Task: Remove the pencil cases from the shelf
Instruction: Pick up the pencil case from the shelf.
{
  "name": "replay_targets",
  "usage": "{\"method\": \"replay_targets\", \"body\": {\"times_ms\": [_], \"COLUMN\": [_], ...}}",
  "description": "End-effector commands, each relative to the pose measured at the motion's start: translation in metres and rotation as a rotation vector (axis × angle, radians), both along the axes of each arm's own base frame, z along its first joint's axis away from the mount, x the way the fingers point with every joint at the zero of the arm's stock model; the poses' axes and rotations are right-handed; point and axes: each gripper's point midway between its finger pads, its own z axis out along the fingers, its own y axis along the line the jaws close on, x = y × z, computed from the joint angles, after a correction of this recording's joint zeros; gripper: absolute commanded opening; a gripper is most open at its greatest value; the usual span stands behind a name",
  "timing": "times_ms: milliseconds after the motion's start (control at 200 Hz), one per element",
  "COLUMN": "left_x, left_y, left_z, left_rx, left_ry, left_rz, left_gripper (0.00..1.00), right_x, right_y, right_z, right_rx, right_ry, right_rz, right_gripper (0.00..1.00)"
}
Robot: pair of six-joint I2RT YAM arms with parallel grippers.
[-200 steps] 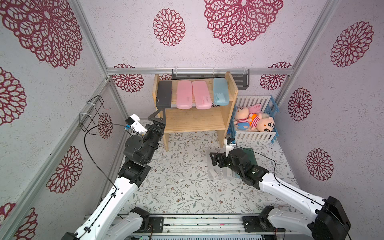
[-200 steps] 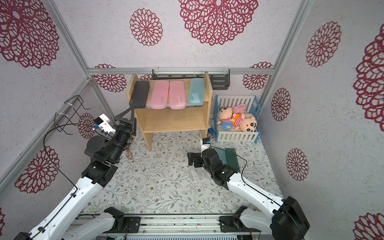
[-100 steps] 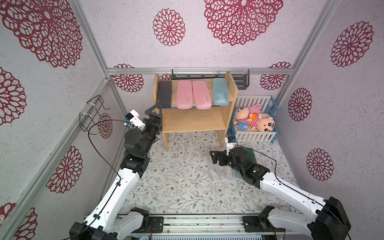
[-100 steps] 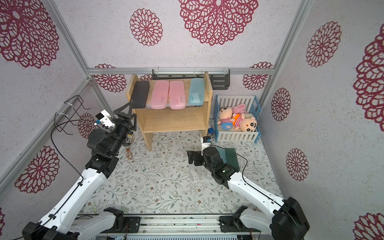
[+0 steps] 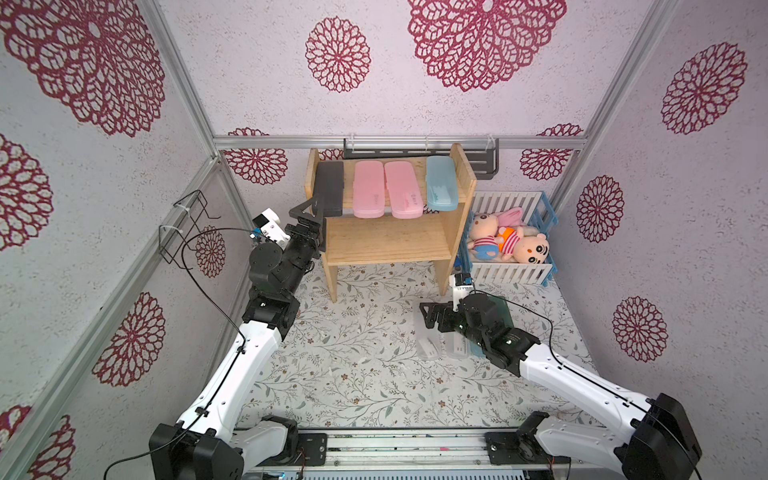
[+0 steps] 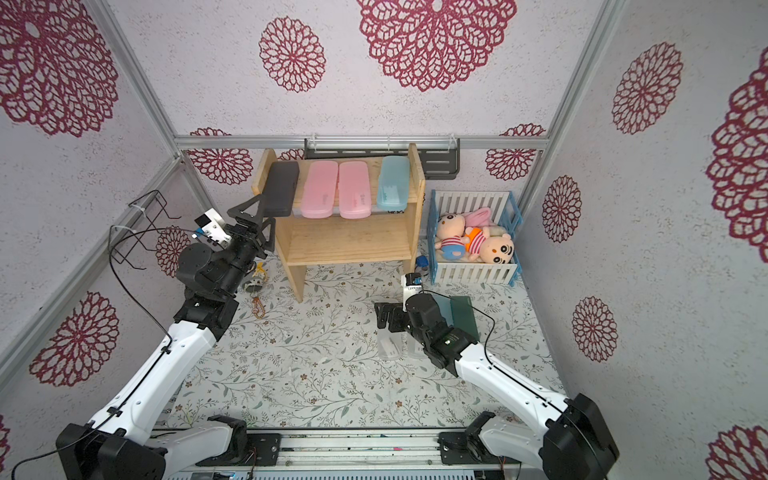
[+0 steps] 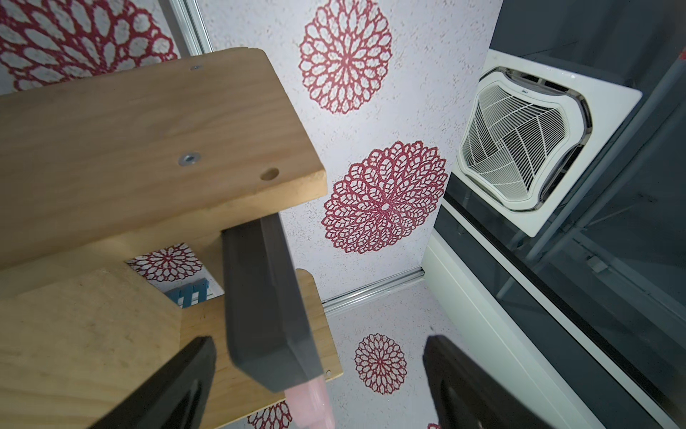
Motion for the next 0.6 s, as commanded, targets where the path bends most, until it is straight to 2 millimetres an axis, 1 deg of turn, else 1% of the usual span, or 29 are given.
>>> {"method": "replay_targets", "body": {"times_ms": [0, 120, 310, 450, 515, 595], "left_x": [0.002, 0.0046, 0.0072, 0.0091, 0.0097, 0.0096], "left_y": [-0.0009, -0.0018, -0.0018, -0.0016, -0.0015, -0.0024], "left_z": [0.0084, 0.0091, 0.0087, 0.0075, 0.0071, 0.0078], "left_rx": [0.005, 0.003, 0.004, 0.006, 0.008, 0.007], "left_ry": [-0.021, -0.023, -0.021, -0.017, -0.018, -0.022], "left_rz": [-0.015, -0.02, -0.017, -0.015, -0.015, -0.019], "left_gripper": [0.86, 0.77, 0.56, 0.48, 0.4, 0.24], "right_x": [0.0079, 0.0074, 0.0078, 0.0078, 0.0082, 0.008], "right_y": [0.0018, 0.0003, -0.0018, -0.0025, -0.003, -0.0031], "right_z": [0.0243, 0.0241, 0.025, 0.025, 0.0258, 0.0258], "right_rx": [0.02, 0.018, 0.015, 0.011, 0.012, 0.012], "right_ry": [-0.057, -0.056, -0.057, -0.056, -0.057, -0.057], "right_rz": [-0.001, -0.003, -0.007, -0.007, -0.01, -0.009], "right_gripper": [0.99, 0.99, 0.99, 0.99, 0.99, 0.99]}}
